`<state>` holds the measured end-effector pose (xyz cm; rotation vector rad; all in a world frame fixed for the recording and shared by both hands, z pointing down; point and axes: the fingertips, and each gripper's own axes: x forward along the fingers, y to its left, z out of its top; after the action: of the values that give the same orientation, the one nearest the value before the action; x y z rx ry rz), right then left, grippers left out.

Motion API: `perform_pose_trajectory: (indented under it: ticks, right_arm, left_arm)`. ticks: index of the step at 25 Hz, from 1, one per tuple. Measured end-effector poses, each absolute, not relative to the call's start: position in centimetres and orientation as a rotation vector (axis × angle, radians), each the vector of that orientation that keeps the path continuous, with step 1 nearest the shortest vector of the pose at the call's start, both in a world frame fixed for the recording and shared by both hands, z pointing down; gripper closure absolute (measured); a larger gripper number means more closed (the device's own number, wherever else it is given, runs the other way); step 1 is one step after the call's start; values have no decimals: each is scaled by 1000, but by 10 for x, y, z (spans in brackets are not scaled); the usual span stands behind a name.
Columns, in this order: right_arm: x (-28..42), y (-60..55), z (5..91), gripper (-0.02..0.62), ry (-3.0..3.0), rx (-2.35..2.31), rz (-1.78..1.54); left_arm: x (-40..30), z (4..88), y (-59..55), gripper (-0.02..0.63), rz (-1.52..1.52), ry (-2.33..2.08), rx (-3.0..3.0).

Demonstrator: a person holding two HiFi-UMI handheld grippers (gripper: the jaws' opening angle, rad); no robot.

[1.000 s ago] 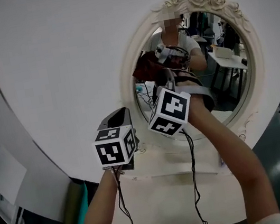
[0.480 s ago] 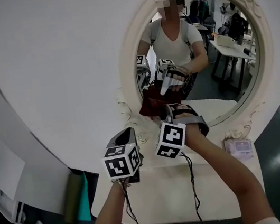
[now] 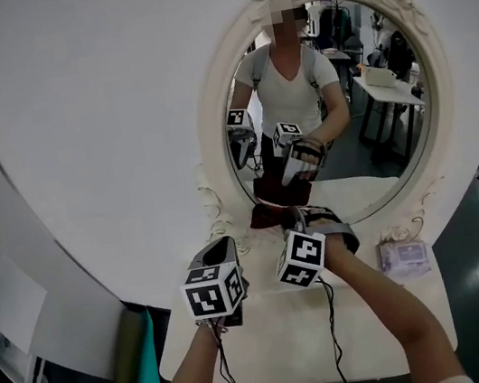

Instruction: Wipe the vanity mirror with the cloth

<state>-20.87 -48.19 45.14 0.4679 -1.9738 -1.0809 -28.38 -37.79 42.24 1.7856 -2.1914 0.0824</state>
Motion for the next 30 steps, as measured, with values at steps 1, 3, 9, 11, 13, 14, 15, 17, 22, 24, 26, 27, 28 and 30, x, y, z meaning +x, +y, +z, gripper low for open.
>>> perform_pose_trajectory:
  ticks: [1,3,9,11,13,14,15,17,22,24,26,27,28,30]
  right_arm:
    - [-205,-484,432,534,-1992,497,-1097]
    - [-193,-489,385,534,-2022,568,-1134]
    - [-144,-503,214,532,-1999,862,-1343]
    - [-122,-509,156,532,-1937,995,-1432]
    - [-107,-512,110,532,-1883,1094,-1490]
    - [-102,-513,92,532,-1855,1132,-1512]
    - [-98,-514,77,532,-1825,1163,-1530]
    - [-94,-515,56,532,-1776,1210,-1561]
    - [-99,-519,32,532,-1756,1276,-1595]
    - [-101,-520,26,532,-1726,1312,-1628]
    - [-104,-523,25,532,-1686,1326,-1650]
    - [-105,-526,29,532,-1671,1317,-1647]
    - [-107,-530,34,532,-1662,1301,-1634]
    - [-109,-537,49,532,-1668,1263,-1598]
  left_arm:
    - [-281,414,-382,595,80,-2196,1803]
    - [-276,393,-389,595,73,-2207,1843]
    - [-250,293,-413,595,-8,-2254,2007]
    - [-235,251,-426,595,-50,-2262,2088]
    - [-225,217,-435,595,-98,-2265,2141]
    - [-221,202,-438,595,-115,-2269,2159]
    - [-217,190,-441,595,-127,-2274,2174]
    - [-212,170,-446,595,-137,-2282,2198]
    - [-201,142,-456,595,-148,-2281,2246]
    - [-198,139,-456,595,-151,-2282,2254]
    - [-199,140,-457,595,-155,-2281,2250]
    - [-200,143,-458,595,-154,-2280,2243]
    - [-202,147,-459,595,-151,-2279,2233]
    - [-205,159,-461,595,-143,-2270,2212]
